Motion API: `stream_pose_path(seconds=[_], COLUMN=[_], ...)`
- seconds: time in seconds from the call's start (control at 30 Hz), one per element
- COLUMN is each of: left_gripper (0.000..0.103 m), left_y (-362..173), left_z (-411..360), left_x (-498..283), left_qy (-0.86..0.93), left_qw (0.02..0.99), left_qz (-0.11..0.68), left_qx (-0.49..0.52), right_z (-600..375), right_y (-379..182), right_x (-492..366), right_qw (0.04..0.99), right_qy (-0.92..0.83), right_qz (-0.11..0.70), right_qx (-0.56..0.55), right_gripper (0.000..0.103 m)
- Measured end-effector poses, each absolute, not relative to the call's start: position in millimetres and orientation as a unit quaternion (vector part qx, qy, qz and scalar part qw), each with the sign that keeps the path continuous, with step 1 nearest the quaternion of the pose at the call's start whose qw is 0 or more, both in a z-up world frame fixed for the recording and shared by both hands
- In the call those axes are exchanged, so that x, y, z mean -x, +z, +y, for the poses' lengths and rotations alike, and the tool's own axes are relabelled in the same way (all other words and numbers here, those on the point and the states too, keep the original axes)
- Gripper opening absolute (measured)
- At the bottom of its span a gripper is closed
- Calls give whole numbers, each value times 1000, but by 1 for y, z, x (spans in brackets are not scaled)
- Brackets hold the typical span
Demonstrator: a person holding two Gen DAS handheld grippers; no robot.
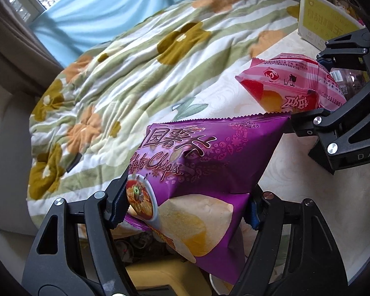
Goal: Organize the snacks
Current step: 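Carry both bags into the box and open both grippers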
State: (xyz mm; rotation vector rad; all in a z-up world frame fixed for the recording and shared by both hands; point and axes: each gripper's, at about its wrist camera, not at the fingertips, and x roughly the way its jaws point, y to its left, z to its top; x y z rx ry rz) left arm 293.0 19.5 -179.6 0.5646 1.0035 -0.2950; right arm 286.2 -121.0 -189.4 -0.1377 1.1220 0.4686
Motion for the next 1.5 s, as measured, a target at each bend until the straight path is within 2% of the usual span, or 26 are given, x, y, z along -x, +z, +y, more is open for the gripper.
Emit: stream_pose_path(seconds=[0.23, 0.43, 0.67, 0.83, 1.03, 1.37, 1.4, 1.5], left_gripper=[70, 70, 70, 70, 70, 72, 75, 102], left_y=[-137, -90, -37, -14, -12, -64, -70, -86], left_z=[29, 7, -58, -125, -214, -339, -343, -360], left_x=[-274, -269, -261, -254, -254, -289, -295, -301], left_qy=[-147, -175, -220, -245, -253, -234, -231, -222], left_qw=[849, 863, 874, 879, 878, 862, 862, 859], left_qz=[441, 401, 352, 334, 350, 414, 419, 440], left_qx=[-251, -253, -252, -237, -206, -176, -167, -137], right_z=[-129, -162, -236, -294, -360, -460, -467, -483], right_y=[-152, -106, -47, -25, -18, -28, -30, -36], right_x=[-268, -246, -212, -192, -185, -182, -184, -186], right_qw=[840, 859, 888, 900, 904, 901, 901, 899], right_qy=[194, 145, 75, 38, 32, 42, 45, 53], right_qz=[506, 489, 448, 429, 419, 423, 425, 428], right_qx=[14, -42, -68, -75, -76, -82, -81, -82], right_gripper=[63, 63, 63, 63, 63, 63, 63, 63])
